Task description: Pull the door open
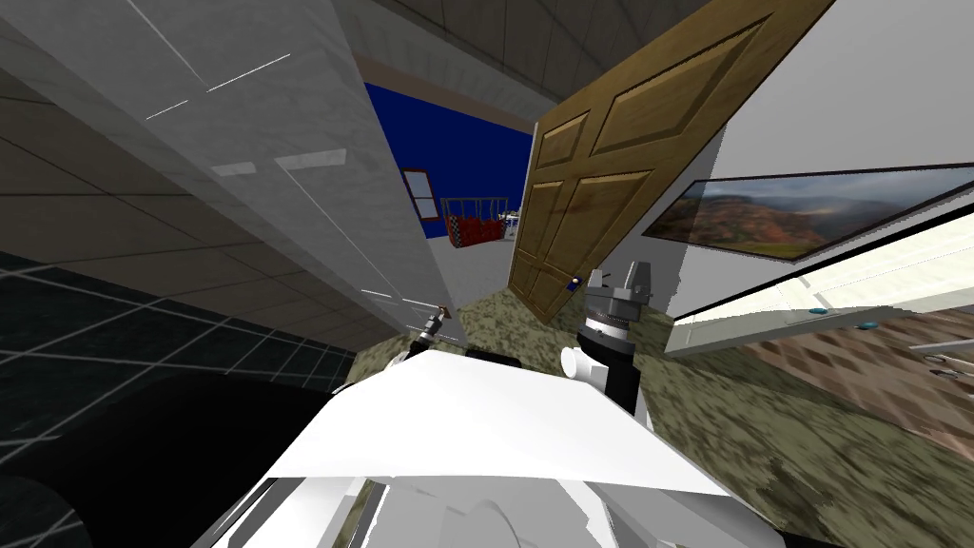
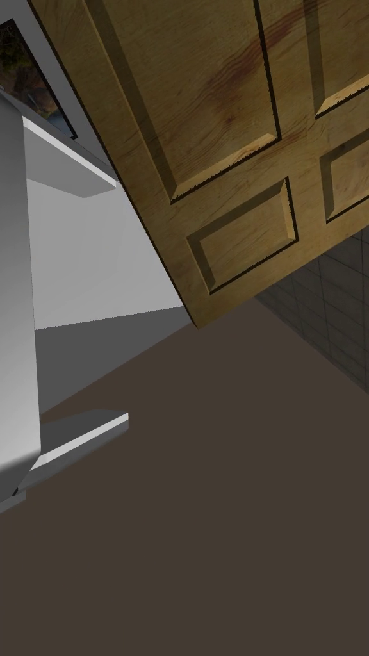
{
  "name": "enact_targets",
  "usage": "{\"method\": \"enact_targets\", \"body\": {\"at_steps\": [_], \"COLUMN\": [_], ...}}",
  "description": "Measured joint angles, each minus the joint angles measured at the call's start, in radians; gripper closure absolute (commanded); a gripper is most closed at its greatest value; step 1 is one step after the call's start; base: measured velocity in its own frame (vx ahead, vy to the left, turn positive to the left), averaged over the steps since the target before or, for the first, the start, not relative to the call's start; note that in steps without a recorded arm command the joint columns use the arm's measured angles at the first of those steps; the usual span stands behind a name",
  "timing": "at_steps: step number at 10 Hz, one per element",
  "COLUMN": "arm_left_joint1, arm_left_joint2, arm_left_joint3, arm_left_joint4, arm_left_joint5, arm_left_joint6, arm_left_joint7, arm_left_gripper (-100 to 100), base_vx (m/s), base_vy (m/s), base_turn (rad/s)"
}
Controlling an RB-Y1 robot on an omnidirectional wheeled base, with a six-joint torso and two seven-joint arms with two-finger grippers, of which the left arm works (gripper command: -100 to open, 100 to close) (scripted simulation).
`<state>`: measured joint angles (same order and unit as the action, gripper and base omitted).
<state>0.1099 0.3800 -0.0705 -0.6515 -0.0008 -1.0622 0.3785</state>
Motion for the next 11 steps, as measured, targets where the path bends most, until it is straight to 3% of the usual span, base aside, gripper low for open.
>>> {"method": "enact_targets", "body": {"at_steps": [2,6,8,9,10,11], "arm_left_joint1": [-0.056,-0.138,-0.155,-0.175,-0.181,-0.208], "arm_left_joint2": [-0.007,-0.015,-0.016,-0.021,-0.021,-0.023], "arm_left_joint3": [-0.007,-0.023,-0.029,-0.031,-0.035,-0.038], "arm_left_joint4": [0.059,0.107,0.112,0.145,0.132,0.166], "arm_left_joint5": [0.002,0.005,0.006,0.006,0.006,0.006], "arm_left_joint6": [-0.003,0.021,0.036,0.027,0.042,0.035], "arm_left_joint7": [-0.004,-0.010,-0.010,-0.012,-0.013,-0.012], "arm_left_gripper": [100,100,100,100,100,100], "base_vx": [-0.150,-0.143,-0.080,-0.114,-0.110,-0.115], "base_vy": [0.054,0.047,0.026,0.058,0.055,0.060], "base_turn": [-0.061,-0.045,-0.011,-0.041,-0.055,-0.046]}}
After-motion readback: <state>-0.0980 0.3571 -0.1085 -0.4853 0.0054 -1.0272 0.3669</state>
